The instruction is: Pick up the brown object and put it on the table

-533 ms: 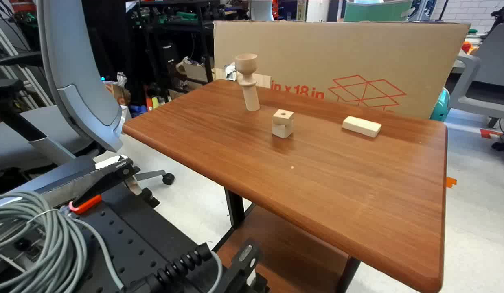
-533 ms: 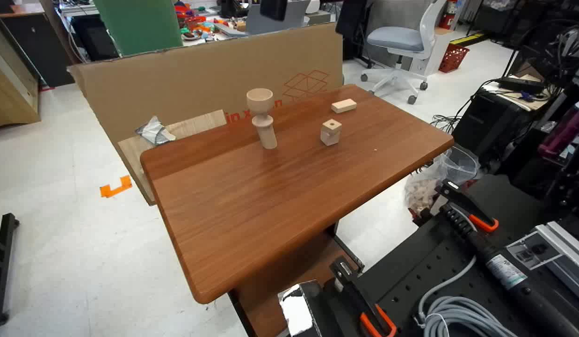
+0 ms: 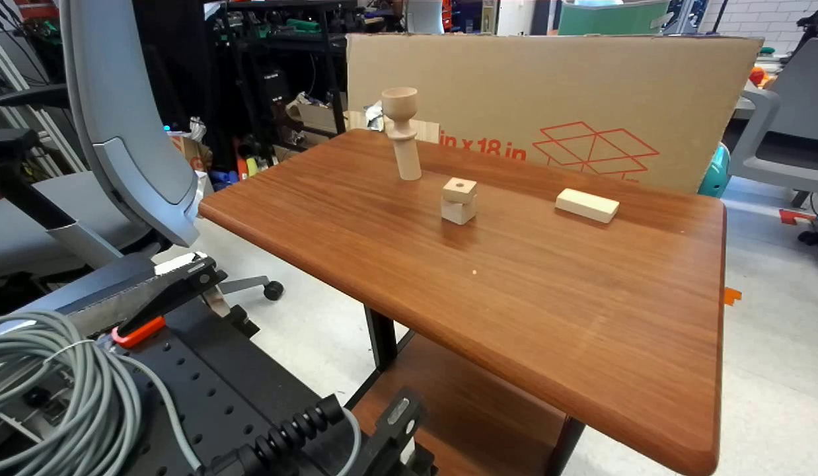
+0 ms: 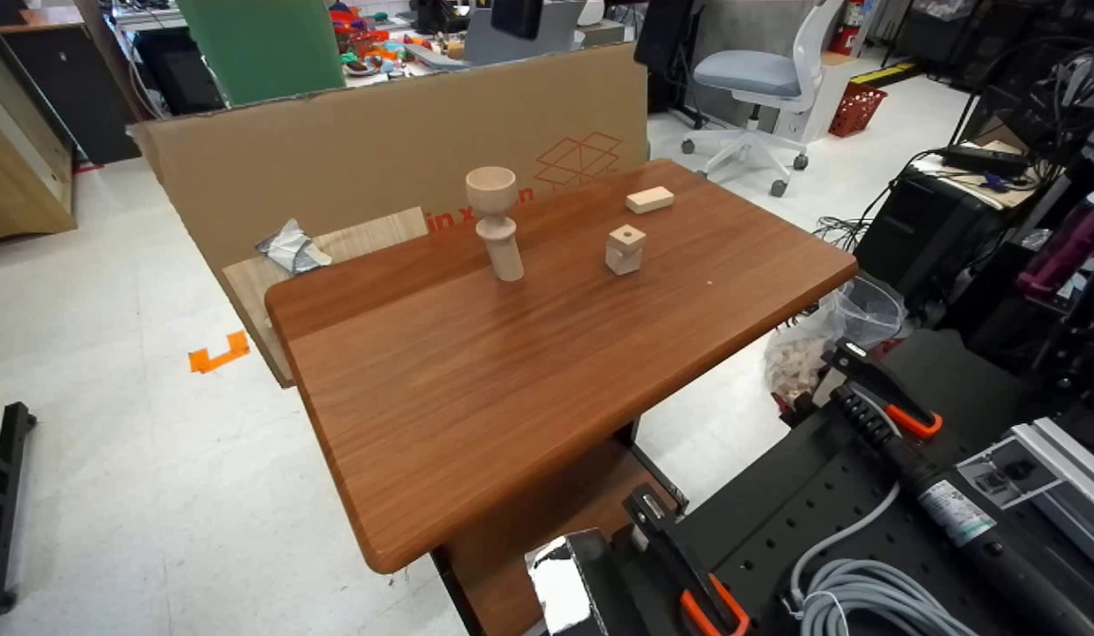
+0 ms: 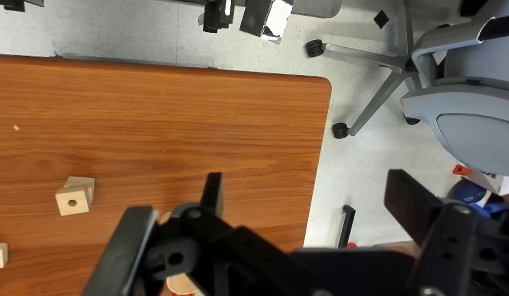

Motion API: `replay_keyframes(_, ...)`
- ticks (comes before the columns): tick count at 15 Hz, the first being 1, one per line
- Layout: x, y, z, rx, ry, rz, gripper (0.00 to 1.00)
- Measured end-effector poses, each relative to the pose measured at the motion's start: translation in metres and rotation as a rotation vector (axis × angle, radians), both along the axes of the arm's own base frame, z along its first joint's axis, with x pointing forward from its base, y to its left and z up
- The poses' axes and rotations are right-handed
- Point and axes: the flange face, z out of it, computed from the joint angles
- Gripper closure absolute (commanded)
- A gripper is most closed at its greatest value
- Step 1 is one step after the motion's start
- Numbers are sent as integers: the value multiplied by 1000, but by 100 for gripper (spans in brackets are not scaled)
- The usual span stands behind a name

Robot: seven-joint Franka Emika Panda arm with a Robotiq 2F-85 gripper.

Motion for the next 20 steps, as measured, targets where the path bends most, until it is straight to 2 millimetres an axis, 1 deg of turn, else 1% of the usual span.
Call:
replay_keyframes(9,0,0,0,-2,0,-1,0)
replay_keyframes(12,6,-5,-2,-5,-26,-27,0)
replay_keyframes(14,12,-15,-3,-7,-50,-75,0)
replay_keyframes(17,19,-37,-4,-26,-83,-157,0)
replay_keyframes(20,29,-63,-15,-95,-128,-234,0)
